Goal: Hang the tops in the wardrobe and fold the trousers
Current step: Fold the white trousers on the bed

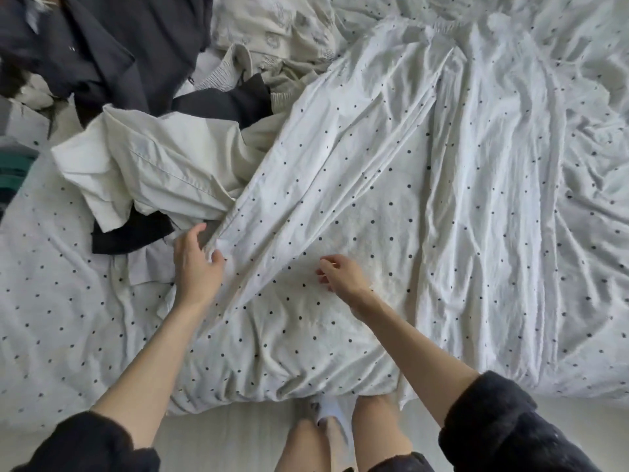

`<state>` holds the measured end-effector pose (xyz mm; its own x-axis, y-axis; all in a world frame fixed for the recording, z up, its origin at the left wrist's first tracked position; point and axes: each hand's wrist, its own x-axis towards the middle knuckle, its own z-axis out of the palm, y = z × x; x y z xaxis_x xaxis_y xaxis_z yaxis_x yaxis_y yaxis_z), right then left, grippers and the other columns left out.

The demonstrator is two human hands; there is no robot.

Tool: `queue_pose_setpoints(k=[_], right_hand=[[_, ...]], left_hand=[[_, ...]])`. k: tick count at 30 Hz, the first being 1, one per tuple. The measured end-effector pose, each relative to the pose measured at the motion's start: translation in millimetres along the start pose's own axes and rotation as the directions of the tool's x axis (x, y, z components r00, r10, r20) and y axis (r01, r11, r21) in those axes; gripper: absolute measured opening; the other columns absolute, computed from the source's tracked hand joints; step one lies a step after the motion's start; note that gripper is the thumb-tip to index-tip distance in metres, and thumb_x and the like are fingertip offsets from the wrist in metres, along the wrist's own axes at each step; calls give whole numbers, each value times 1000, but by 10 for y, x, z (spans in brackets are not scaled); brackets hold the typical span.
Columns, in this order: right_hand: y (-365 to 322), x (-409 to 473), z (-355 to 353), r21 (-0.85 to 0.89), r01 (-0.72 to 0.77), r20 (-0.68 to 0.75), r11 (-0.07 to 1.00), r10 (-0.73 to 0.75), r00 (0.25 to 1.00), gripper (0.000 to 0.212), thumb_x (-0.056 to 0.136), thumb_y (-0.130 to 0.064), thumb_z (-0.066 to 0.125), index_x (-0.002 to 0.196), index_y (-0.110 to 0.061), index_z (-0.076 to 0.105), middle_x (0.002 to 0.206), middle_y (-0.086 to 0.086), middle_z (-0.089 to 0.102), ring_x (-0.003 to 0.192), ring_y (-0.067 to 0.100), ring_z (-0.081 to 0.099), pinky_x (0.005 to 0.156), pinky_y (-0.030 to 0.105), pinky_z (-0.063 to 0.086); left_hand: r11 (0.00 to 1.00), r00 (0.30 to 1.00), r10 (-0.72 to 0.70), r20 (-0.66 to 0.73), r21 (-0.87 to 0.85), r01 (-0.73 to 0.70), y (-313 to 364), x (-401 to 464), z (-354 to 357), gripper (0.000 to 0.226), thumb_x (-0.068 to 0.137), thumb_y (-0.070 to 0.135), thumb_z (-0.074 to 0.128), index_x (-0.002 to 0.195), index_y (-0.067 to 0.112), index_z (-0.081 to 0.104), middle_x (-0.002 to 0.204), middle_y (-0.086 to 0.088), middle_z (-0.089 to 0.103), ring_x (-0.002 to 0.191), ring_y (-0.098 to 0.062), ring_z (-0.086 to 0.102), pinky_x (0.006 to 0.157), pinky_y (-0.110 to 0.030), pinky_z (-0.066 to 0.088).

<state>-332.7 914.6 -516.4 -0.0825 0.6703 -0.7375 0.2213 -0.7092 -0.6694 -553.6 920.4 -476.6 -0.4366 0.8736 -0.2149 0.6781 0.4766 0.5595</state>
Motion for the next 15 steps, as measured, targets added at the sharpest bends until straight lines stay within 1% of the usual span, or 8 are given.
queue_pose_setpoints(k=[2,4,6,8,10,12,13,15], right_hand=[[-102,90,108,98,-17,0,995,17,1000,35,96,-20,46,121,3,54,107,21,60,87,17,55,78,33,49],[-217,173,245,246,-53,1,968,54,999,29,96,-22,47,117,-3,55,111,13,61,93,16,58,87,37,51],[-266,241,378,394,-63,-20,917,78,997,20,96,-19,47,110,-8,56,107,8,64,91,17,60,91,42,49],[-301,265,480,471,-50,-42,881,79,996,18,94,-17,50,108,-10,58,100,6,66,84,16,63,83,37,52],[-300,251,582,513,-33,-66,858,79,995,17,93,-18,54,108,-11,60,96,3,67,81,13,63,67,26,53],[-270,198,717,532,-34,-82,846,92,992,19,92,-19,58,108,-9,62,95,2,68,80,12,64,58,19,49],[-250,145,800,537,-42,-82,843,102,991,19,91,-19,59,105,-7,63,91,1,68,78,12,64,59,18,49],[-160,81,909,530,-56,-83,846,117,990,18,88,-21,63,98,-6,66,88,1,70,79,12,65,74,24,48]], left_hand=[[999,998,12,54,37,-14,-58,122,-38,48,90,4,54,136,9,42,138,-14,42,126,-27,42,100,-30,34],[998,985,13,172,63,-24,-191,249,-64,44,92,11,54,135,11,45,133,-10,52,121,-27,48,100,-36,36],[995,964,-16,264,96,-10,-367,330,-64,39,92,17,55,130,11,51,126,-9,58,115,-28,54,99,-40,41],[992,955,-28,294,129,-11,-508,418,-74,33,92,21,57,122,9,57,118,-12,62,109,-30,57,93,-42,45],[991,946,26,325,118,-67,-598,495,-98,18,93,19,54,104,6,61,96,-12,64,92,-32,60,75,-31,46],[985,913,110,393,83,-154,-610,512,-176,14,96,13,48,88,2,52,76,-10,54,69,-26,52,57,-17,35],[981,893,143,427,57,-184,-617,491,-243,16,97,11,45,85,1,48,71,-9,50,63,-22,46,51,-15,32],[978,862,191,469,-13,-210,-639,425,-318,20,98,12,41,80,5,44,67,-4,45,60,-18,41,49,-16,30]])
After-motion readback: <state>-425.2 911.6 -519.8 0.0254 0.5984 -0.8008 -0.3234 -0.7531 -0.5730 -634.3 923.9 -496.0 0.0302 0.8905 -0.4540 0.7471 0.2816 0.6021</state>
